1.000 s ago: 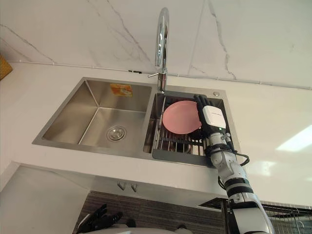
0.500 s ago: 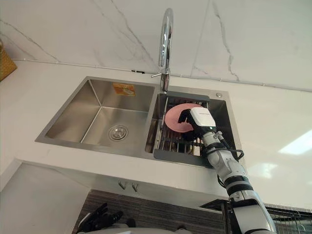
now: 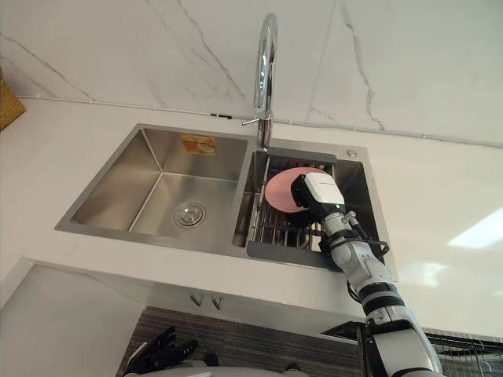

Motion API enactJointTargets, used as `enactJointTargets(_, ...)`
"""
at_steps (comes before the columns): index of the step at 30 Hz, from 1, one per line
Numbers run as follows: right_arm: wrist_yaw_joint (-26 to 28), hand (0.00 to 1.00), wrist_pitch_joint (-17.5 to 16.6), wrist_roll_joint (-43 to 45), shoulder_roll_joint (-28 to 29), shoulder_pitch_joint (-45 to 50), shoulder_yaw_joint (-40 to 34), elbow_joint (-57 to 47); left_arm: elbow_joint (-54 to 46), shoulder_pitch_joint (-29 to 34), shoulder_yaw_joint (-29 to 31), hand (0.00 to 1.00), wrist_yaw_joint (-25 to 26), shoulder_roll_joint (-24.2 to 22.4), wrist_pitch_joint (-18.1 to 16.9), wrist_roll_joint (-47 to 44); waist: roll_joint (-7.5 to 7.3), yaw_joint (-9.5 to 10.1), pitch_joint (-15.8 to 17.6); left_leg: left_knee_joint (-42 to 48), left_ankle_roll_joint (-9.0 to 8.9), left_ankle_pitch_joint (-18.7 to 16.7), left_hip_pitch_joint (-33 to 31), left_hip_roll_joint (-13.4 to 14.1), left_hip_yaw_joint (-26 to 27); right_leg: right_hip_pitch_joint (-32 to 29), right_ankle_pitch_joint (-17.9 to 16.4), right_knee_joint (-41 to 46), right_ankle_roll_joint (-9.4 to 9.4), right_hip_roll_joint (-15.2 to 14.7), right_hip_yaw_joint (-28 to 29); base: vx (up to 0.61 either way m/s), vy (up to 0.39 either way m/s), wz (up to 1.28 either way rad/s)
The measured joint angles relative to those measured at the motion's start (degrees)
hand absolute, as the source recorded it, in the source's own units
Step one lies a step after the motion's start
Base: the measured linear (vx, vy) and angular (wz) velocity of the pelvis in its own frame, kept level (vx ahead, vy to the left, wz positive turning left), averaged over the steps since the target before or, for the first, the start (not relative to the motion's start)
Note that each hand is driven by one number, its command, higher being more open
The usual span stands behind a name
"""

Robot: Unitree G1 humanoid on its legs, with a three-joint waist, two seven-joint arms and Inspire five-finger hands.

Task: Walk over to the sink, pick up the cup, carry it to the dishwasher, place the cup inside the dishwasher, then close the dishwasher door

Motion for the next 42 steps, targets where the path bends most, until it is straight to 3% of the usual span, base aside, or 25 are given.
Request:
enactJointTargets(7, -0.02, 0.00, -0.39, 0.57, 0.40, 0.02, 0.00, -2.05, 0.00, 0.02, 0.03, 1.00, -0.36, -0.04, 0.03, -0.43, 0.00, 0.03, 0.00, 0.01, -0.43, -0.39, 0.45, 0.32, 3.10, -0.60, 0.77, -0.88, -0.17, 0.50, 2.76, -0.02, 0.001, -0.19)
enactJointTargets(10, -0.02, 0.00, -0.38, 0.64, 0.39, 0.26, -0.09, -4.42, 0.01, 0.37, 0.36, 1.00, -0.85, -0.01, 0.02, -0.44, -0.02, -0.85, 0.01, 0.02, -0.47, -0.56, 0.76, 0.56, 3.93, -0.75, 1.08, -1.13, -0.19, 0.58, 3.66, -0.01, -0.007, -0.17)
enactJointTargets(25, 0.62, 0.00, -1.67, 1.85, 0.38, 4.78, -3.08, -21.53, 0.03, 0.80, 0.76, 1.00, -1.54, -0.24, -0.27, -0.54, 0.02, -1.59, 0.00, 0.30, -0.82, -1.47, 1.96, 1.50, 8.30, -1.79, 1.80, -1.63, -0.55, 1.83, 7.79, -0.02, -0.014, -0.15)
enactJointTargets(42, 3.12, 0.00, -3.73, 3.20, 0.35, 6.35, -4.14, -23.64, 0.58, 0.87, 0.80, 1.00, -1.49, -0.56, -1.17, -0.54, -0.02, -1.54, -0.10, 0.31, -0.88, -1.49, 2.34, 1.84, 8.60, -1.68, 1.95, -1.66, -0.75, 2.19, 7.96, -0.02, -0.012, -0.01)
